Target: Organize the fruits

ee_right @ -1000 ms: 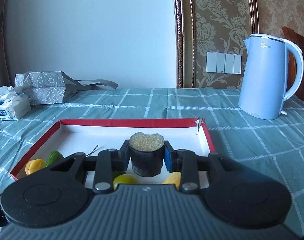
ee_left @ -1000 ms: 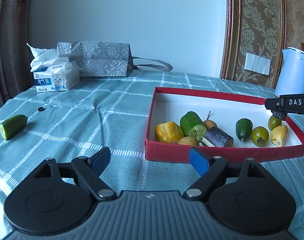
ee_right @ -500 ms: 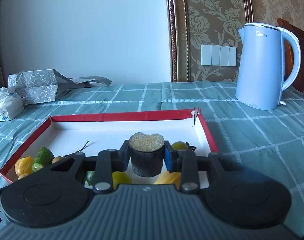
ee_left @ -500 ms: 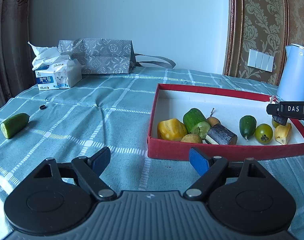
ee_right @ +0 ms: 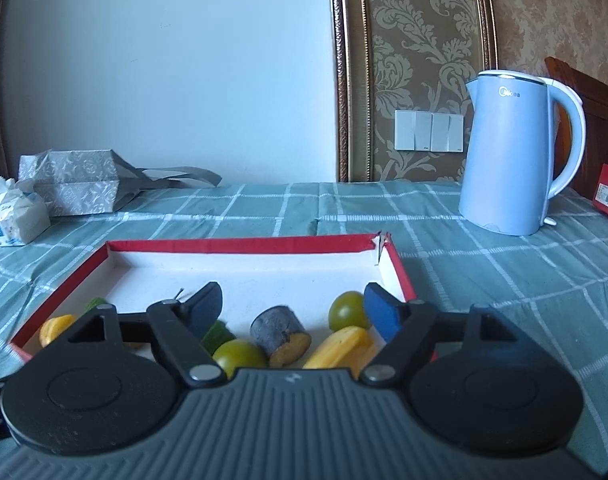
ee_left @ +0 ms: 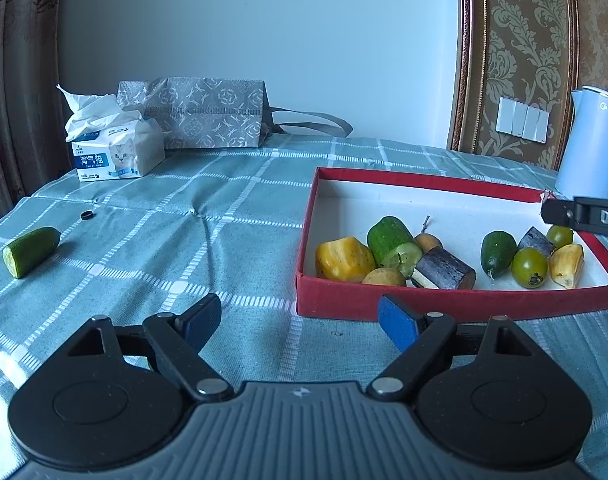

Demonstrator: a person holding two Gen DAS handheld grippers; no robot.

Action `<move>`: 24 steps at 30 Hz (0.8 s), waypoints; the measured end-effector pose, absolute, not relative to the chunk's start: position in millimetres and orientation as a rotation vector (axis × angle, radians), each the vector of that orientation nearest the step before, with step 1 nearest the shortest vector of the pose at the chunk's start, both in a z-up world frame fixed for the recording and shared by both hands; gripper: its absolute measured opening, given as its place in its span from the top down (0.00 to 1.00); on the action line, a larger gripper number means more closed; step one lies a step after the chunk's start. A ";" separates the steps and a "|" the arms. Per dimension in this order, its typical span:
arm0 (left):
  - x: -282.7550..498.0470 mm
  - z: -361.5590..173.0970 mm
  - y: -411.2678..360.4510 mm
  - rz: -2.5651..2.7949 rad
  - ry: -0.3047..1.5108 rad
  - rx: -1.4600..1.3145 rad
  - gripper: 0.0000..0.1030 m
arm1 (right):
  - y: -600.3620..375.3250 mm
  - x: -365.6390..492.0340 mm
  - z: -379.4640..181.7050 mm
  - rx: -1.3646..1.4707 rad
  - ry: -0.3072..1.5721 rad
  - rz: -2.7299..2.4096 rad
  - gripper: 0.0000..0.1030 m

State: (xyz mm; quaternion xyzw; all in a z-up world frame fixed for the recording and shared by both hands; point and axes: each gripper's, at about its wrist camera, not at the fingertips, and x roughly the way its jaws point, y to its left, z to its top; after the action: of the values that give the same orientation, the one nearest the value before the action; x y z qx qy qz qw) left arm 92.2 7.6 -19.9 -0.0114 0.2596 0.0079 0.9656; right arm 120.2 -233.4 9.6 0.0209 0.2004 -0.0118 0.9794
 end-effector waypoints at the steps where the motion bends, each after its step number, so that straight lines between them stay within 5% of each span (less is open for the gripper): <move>1: 92.0 -19.8 7.6 0.018 0.524 -0.022 0.17 | -232.1 115.4 9.8 0.043 0.407 -0.017 0.26; 24: 89.2 -18.5 -4.0 0.059 0.506 0.058 0.17 | -225.3 57.8 -13.0 0.062 0.428 0.011 0.26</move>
State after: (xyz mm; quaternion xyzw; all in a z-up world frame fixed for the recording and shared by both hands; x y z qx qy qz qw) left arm 89.2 -4.0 -18.5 0.0288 0.2500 0.0292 0.9674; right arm 57.8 -225.3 -13.0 0.0306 0.2124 0.0053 0.9767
